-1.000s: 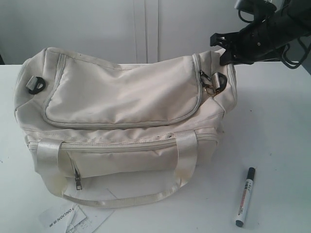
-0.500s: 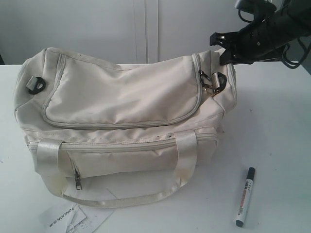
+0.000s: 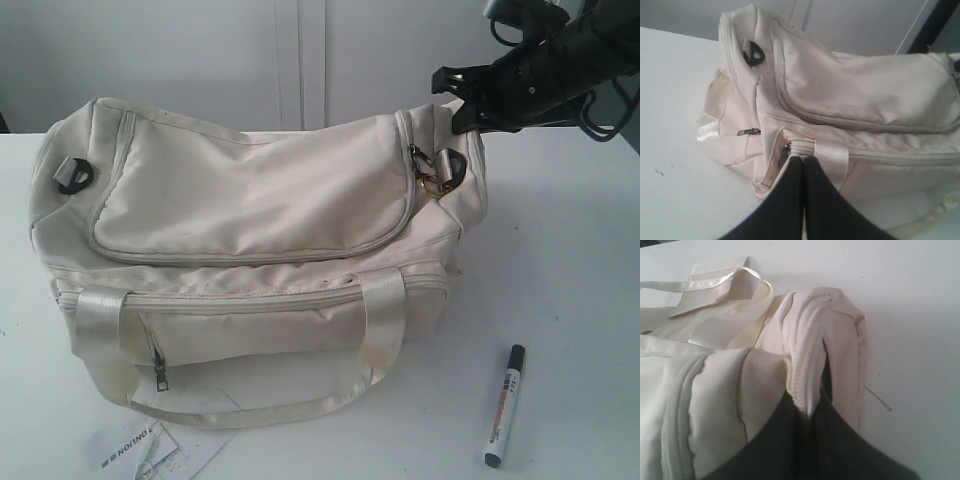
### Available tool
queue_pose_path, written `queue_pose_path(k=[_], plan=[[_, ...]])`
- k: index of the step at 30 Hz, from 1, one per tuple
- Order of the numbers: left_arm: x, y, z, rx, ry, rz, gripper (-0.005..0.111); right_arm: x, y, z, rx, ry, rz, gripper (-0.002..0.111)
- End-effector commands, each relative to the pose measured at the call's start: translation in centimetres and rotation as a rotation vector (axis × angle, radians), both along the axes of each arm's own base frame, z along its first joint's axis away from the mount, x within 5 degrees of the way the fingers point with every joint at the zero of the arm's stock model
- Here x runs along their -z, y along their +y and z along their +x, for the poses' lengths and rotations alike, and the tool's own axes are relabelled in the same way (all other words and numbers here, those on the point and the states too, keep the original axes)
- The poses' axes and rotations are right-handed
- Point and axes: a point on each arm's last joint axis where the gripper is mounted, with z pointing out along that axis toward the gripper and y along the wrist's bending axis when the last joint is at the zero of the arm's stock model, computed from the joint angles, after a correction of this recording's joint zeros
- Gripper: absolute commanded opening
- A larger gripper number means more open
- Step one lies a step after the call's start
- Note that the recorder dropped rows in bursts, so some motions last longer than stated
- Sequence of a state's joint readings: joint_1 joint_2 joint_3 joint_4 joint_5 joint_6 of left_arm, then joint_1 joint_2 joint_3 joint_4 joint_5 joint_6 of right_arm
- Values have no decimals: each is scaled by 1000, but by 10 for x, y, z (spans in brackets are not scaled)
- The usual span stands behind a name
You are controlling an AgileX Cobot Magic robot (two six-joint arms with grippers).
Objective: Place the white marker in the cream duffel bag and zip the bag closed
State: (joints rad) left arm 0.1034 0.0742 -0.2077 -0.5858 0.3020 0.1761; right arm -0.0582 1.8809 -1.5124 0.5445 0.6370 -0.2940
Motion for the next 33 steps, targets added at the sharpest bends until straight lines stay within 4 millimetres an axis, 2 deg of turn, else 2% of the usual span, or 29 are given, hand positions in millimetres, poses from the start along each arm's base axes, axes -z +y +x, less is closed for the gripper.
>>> queue_pose_path(k=[1,7,23,33], plan=[[-11,-2,4,33,28,40,0,-1,-1,1,11,-17,-1,0],[-23,-1,17,64,86,112,0,-1,-1,1,11,-17,-1,0],[-45,0,51,122,205,156,0,-1,-1,1,11,-17,-1,0],[-58,-10,77,245,241,221,0,-1,-1,1,11,-17,-1,0]])
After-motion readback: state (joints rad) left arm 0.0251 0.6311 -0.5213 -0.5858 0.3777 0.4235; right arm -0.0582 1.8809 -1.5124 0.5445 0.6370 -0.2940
